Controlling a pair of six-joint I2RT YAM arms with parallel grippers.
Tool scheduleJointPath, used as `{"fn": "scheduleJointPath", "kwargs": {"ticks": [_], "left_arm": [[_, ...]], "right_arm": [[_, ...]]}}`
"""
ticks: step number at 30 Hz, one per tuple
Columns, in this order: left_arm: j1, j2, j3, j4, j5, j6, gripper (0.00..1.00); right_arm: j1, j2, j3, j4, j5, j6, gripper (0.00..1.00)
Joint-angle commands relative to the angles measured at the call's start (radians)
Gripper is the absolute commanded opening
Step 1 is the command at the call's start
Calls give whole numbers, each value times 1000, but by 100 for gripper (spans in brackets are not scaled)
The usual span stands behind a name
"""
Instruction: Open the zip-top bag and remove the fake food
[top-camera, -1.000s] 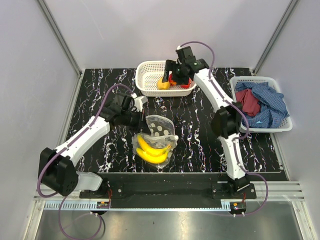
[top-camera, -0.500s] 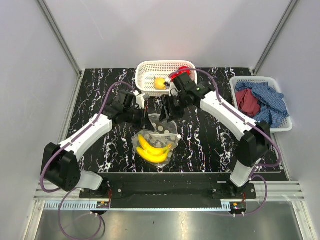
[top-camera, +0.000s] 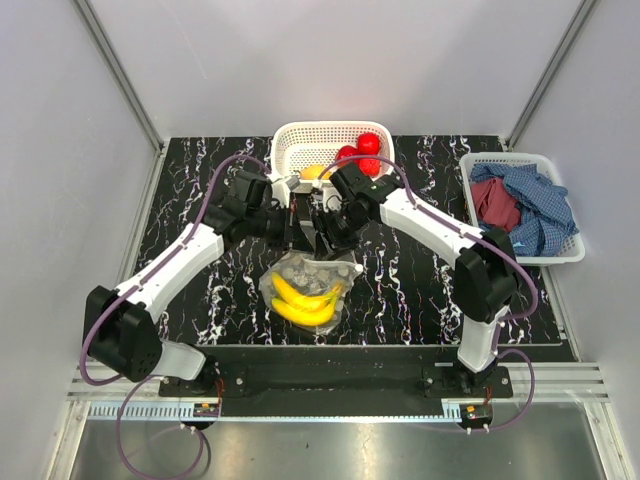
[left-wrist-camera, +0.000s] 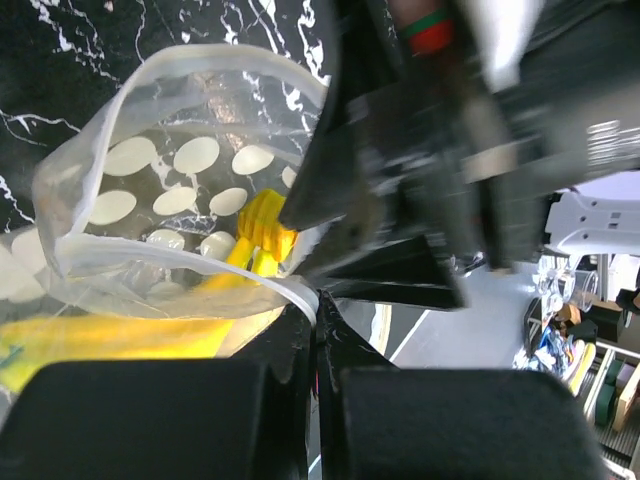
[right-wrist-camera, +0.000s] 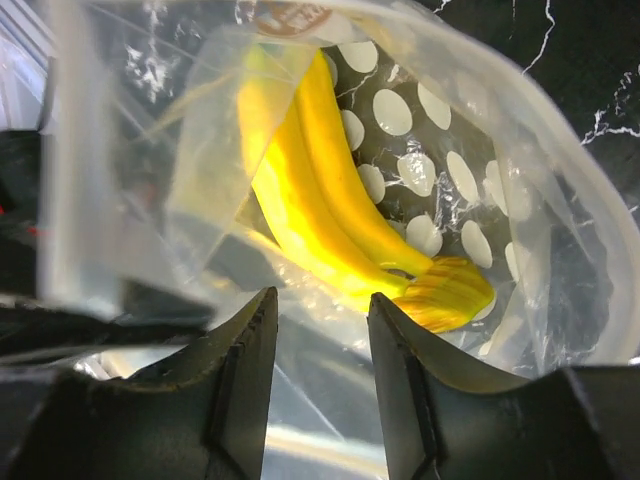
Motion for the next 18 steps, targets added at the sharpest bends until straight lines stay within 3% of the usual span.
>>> {"fn": "scheduleJointPath", "kwargs": {"ticks": [1, 11, 18], "left_arm": [[-1, -37, 87, 36, -2, -14, 0], [11, 29, 182, -10, -82, -3, 0], [29, 116, 250, -10, -109, 5, 0]], "right_arm": [[-10, 13, -42, 32, -66, -86, 49], [-23, -20, -162, 75, -74, -107, 46], [-20, -70, -288, 175, -147, -85, 52]]}}
